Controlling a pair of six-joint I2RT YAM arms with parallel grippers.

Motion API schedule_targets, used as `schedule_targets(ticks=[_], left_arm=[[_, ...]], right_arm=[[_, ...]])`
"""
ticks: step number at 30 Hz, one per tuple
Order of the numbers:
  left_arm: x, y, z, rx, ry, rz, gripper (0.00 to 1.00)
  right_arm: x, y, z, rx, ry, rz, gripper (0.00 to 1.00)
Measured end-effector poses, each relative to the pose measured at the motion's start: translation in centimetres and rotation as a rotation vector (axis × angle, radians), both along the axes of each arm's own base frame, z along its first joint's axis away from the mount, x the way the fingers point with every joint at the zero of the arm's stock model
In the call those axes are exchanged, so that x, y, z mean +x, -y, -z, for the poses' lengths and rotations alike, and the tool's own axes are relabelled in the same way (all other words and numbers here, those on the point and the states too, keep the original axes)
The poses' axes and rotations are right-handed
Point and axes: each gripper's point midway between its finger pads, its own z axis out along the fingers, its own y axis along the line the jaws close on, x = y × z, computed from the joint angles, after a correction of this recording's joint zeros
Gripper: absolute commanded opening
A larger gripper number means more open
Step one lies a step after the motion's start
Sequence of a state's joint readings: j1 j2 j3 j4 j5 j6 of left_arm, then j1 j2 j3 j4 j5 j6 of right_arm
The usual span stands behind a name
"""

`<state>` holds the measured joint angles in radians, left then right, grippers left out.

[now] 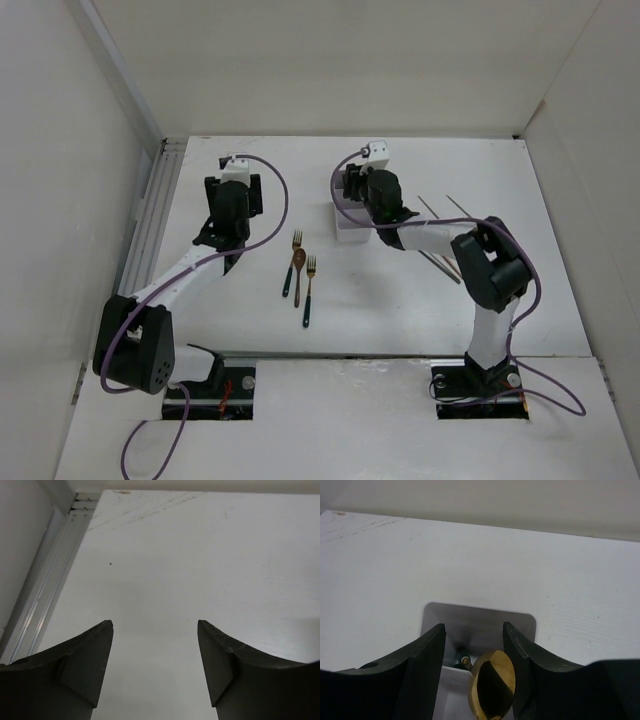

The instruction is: Sort the eating utensils into containers

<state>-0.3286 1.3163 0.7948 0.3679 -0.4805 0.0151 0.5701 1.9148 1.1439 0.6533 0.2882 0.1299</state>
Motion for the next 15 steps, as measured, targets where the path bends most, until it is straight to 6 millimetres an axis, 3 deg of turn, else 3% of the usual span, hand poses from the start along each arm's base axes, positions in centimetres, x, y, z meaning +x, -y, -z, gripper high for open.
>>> schedule_targets(ticks=[6,9,10,15], left_arm=[[-0.6,3.0,2.0,-0.006,-0.086,0.201,0.59],[-1.3,4.7,3.1,-0.015,-0.141,0.313,0.57],[-1.6,5.3,3.5,-0.016,-0.159,0.350,0.57],[-3.7,7.9,5.6,0.028,-0.263,0.551,0.57]], right_arm=[[-2.0,-0.6,-2.1,-0.036,-0.011,-0.015,0.62],[-3.3,-0.5,-4.0,-0.055,-0.020,-0.004,0.79],[-3.8,-0.5,-4.7,-0.059,-0.020,-0.003,0.89],[-6.4,0.0,-7.6,-0.074,-0.031,-0.003,1.00]])
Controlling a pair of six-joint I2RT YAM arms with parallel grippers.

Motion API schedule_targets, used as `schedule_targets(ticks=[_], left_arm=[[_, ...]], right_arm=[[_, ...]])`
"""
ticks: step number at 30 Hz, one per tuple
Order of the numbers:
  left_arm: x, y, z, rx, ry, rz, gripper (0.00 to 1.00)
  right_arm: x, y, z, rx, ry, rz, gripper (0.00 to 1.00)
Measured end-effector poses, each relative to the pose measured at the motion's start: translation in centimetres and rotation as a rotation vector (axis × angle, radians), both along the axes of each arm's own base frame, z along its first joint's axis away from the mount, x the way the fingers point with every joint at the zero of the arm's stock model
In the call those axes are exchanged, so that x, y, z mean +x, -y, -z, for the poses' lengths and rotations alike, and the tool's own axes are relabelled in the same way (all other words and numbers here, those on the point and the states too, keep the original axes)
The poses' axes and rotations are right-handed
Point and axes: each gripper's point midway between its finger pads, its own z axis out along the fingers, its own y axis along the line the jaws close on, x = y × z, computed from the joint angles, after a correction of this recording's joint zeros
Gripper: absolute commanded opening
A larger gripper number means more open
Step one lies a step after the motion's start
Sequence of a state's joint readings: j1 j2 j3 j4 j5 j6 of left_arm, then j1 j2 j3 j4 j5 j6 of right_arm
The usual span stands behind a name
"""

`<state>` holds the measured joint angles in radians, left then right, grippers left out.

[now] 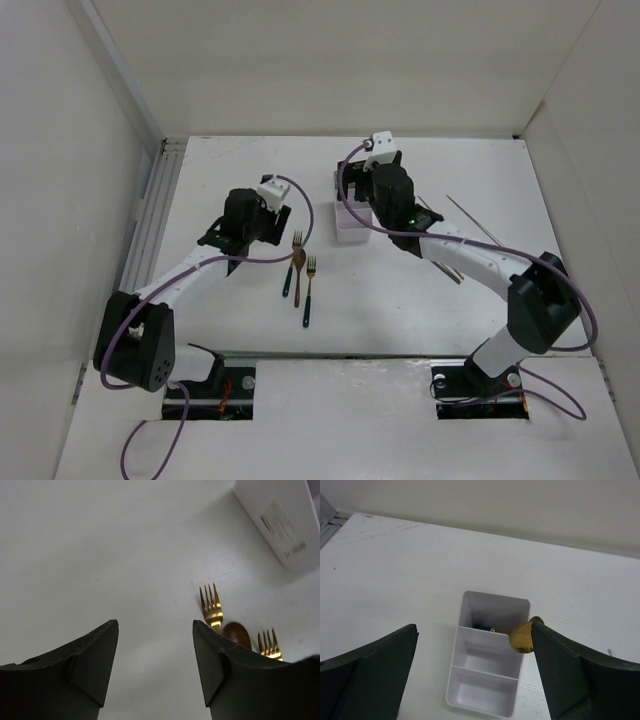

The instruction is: Sort the eating utensils into containers

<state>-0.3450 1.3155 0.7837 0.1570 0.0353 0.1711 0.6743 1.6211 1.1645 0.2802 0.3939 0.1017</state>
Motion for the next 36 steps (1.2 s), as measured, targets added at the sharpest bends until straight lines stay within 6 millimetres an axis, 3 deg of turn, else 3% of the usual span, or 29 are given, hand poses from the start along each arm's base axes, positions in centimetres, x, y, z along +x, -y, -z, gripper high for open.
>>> schedule_targets(ticks=[4,7,13,19,30,36], left_arm=[[-2.7,2.3,3.5,0.139,-0.103,0.226,0.61],[-4.9,3.1,6.8,0.229,-0.208,0.344,0.61],[-7.3,2.7,10.4,0.280,-0.389,0.411,0.56],[-8.2,2.8,11.6,0.275,-0.461,0.430,0.57],[-8.0,4.5,9.4,0.184,-0.425,0.453,0.59],[-7.8,4.7,10.2,0.180,-0.454,0.439,0.59]], right_arm=[[-1.9,1.0,-3.6,0.033,0.035,0.014,1.00],[-2.7,1.9,-5.0,0.049,0.046,0.032,1.00],[-3.5,3.4,-3.3,-0.021,-0.033,0.079,1.00],[-4.1,4.2,-2.5,-0.046,-0.070,0.095,1.00],[-5.4,6.2,-4.0,-0.020,-0.042,0.148,1.00],[-5.7,7.5,-3.4,-0.041,-0.043,0.195,1.00]])
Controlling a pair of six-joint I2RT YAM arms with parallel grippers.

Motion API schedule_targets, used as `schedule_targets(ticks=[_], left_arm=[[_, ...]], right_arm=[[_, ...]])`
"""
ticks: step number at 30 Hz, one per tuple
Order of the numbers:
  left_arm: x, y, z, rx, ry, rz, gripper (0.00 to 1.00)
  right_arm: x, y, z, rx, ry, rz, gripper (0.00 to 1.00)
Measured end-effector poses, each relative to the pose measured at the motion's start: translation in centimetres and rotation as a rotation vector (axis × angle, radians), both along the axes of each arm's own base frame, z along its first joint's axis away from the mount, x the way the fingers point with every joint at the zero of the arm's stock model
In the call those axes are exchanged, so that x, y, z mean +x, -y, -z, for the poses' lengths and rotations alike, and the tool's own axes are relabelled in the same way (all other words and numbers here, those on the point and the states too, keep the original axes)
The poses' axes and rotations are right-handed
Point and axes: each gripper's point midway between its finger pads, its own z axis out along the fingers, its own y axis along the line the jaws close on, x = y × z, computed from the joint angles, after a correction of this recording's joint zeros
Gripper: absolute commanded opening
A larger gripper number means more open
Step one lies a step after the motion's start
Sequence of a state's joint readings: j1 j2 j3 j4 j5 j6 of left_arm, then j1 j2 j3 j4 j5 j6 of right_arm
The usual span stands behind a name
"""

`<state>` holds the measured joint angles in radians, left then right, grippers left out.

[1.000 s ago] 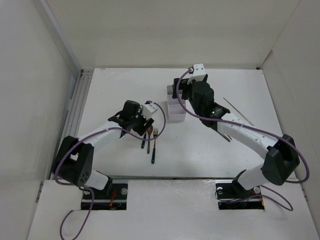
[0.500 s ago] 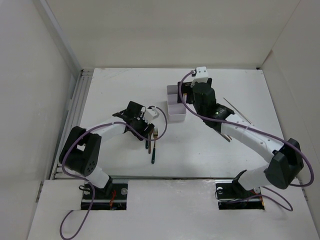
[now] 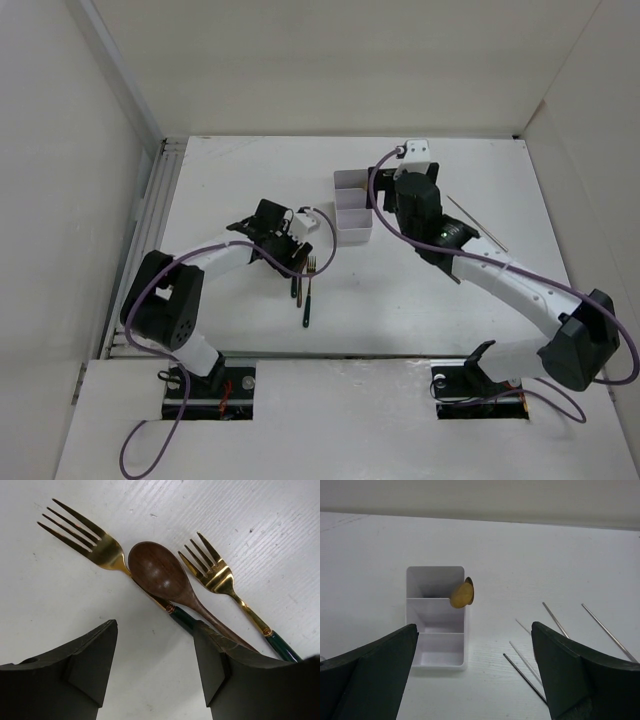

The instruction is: Sort the eating utensils into containers

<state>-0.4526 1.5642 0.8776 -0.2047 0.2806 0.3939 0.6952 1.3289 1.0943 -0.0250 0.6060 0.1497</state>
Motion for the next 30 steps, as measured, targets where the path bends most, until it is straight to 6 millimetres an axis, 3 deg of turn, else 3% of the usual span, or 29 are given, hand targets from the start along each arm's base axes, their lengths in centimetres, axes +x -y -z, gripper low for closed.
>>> schedule_targets(ticks=[7,13,16,23,30], left_arm=[[0.1,-0.1,0.9,0.031,-0.008,-0.007,0.53],[0.9,-0.6,1.1,0.062,0.018,-0.040,0.41],[1.2,-1.7,1.3,0.081,0.016,-0.078,0.41],[2.3,-6.4,1.5,0.163,0.009,-0.206,0.44],[2.2,-7.3,1.4,0.204,0.023,-0.184,0.44]], right_arm=[[-0.4,1.3,-0.2,-0.018,0.013,0.039,1.00],[-0.5,1.7,0.0,-0.033,0.012,0.056,1.00],[-0.5,1.8,-0.1,-0.034,0.014,0.061,1.00],[-0.5,2.0,-0.1,-0.043,0.015,0.067,1.00],[-0.5,2.0,-0.1,-0.047,0.016,0.066,1.00]])
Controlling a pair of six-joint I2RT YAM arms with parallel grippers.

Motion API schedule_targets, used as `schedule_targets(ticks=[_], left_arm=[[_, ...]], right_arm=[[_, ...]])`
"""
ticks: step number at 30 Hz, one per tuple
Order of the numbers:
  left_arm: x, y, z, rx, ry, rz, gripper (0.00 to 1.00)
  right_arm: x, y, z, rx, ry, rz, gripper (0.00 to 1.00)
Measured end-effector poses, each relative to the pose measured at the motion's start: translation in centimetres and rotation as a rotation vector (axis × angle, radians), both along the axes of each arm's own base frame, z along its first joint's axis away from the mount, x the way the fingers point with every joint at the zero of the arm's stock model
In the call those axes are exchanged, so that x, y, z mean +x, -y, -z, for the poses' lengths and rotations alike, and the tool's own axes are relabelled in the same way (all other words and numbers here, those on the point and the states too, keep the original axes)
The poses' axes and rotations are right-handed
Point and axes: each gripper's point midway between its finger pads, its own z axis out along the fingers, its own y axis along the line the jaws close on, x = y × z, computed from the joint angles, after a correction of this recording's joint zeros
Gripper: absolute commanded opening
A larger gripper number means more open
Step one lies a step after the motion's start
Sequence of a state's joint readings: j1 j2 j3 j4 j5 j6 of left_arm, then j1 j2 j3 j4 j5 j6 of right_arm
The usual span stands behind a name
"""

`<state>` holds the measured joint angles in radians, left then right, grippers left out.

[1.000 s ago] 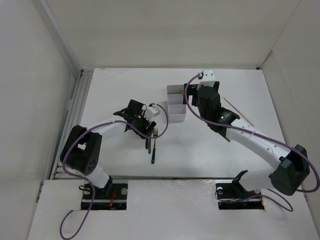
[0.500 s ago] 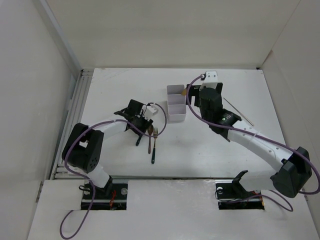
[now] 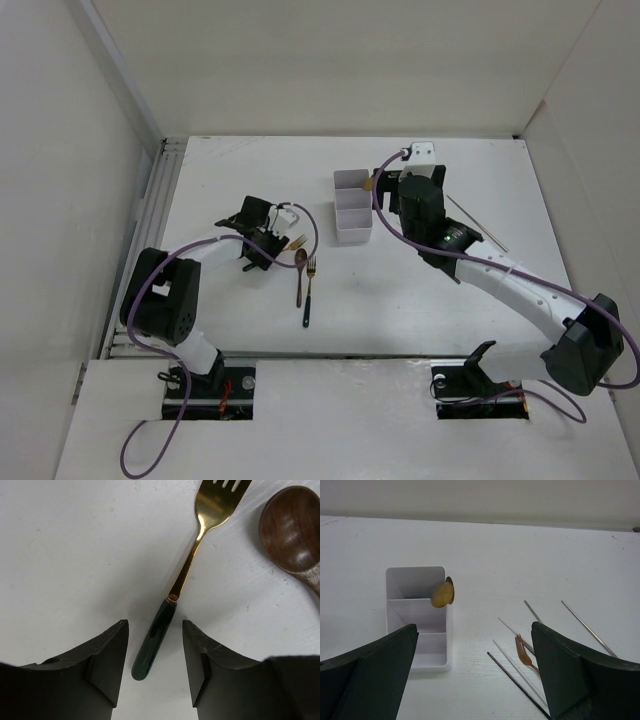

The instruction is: Sort the eating utensils into containers

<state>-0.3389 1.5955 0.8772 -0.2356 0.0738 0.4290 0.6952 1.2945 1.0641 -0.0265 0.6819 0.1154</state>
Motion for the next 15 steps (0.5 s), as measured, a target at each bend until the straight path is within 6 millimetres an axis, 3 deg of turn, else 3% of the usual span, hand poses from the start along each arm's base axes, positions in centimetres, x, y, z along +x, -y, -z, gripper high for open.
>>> schedule_targets(ticks=[2,6,7,15], left_arm=[[0.05,-0.04,0.00,0.007,0.003,0.014,0.39],[0.24,-0.20,0.16,0.025,0.009,0.040,0.14],[0.29,-0.23,0.21,0.030,0.010,0.046,0.01],[0.68,-0.55,0.18,0.044,0.021,0.024,0.00]], right_arm=[[0.00,0.00,0.00,-0.001,0.000,0.000,1.00],[0.00,0.03,0.00,-0.004,0.000,0.000,1.00],[0.00,0.07,0.00,-0.004,0.000,0.002,1.00],[0.01,0.27,-0.04,-0.006,0.002,0.014,1.00]])
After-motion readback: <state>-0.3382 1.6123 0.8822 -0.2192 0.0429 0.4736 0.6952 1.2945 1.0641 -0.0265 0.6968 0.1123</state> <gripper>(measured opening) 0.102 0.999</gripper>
